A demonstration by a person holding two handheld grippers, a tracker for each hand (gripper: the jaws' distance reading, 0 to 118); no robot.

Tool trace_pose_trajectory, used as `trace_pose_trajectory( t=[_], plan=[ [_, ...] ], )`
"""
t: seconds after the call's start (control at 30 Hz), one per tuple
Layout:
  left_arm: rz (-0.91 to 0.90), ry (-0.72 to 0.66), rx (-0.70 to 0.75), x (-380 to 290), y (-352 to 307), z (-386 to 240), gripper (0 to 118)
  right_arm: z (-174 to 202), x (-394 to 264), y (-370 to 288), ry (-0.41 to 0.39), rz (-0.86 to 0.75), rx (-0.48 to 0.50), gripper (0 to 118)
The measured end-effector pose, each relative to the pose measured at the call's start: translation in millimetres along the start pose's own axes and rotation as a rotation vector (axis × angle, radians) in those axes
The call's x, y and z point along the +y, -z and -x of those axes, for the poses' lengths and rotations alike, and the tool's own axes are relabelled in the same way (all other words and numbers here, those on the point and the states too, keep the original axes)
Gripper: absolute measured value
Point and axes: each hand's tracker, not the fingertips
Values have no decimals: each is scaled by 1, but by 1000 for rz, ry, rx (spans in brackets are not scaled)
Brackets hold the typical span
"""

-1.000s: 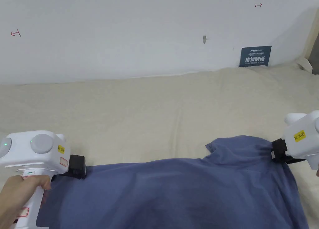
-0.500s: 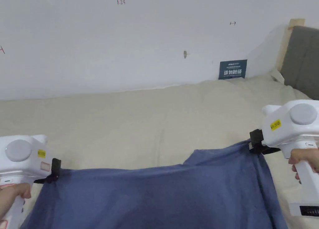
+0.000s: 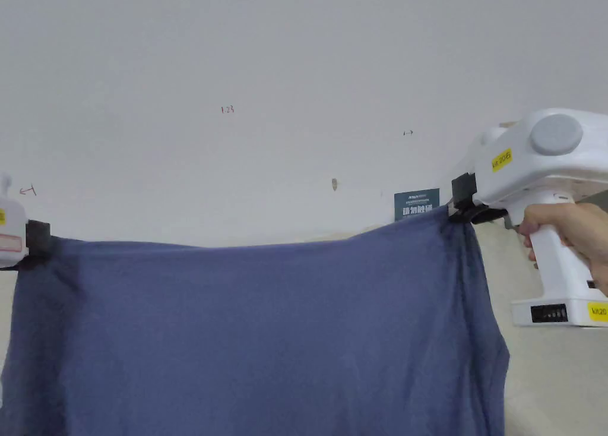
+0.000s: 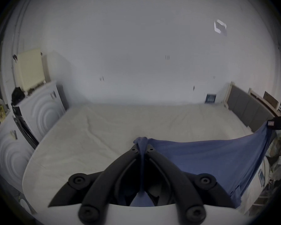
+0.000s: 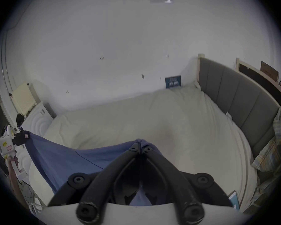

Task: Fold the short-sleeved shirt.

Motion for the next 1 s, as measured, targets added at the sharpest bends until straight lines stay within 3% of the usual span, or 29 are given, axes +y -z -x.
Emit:
trace_pose_trajectory(
  t=[0.17,0.3,0.43,0.6,0.77,0.9,1.0],
  plan=[
    [-151,53,61,47,-56,-8,1,9,46,-51,21,-114,23,0],
    [-233,29,23,84,-87,-8,1,24,83,-83,-24,-175,1,0],
    [-301,33,63,117,-102,-9,1,31,119,-104,7,-231,18,0],
    [-314,25,73,155,-94,-6,1,45,161,-106,-19,-268,-5,0],
    [-338,20,88,173,-67,-10,1,48,193,-81,34,-288,20,0],
    [-330,28,90,195,-40,-9,1,59,216,-63,-30,-327,-20,0],
    [-338,-10,90,216,-27,-8,1,64,239,-60,44,-379,-10,0]
  ],
)
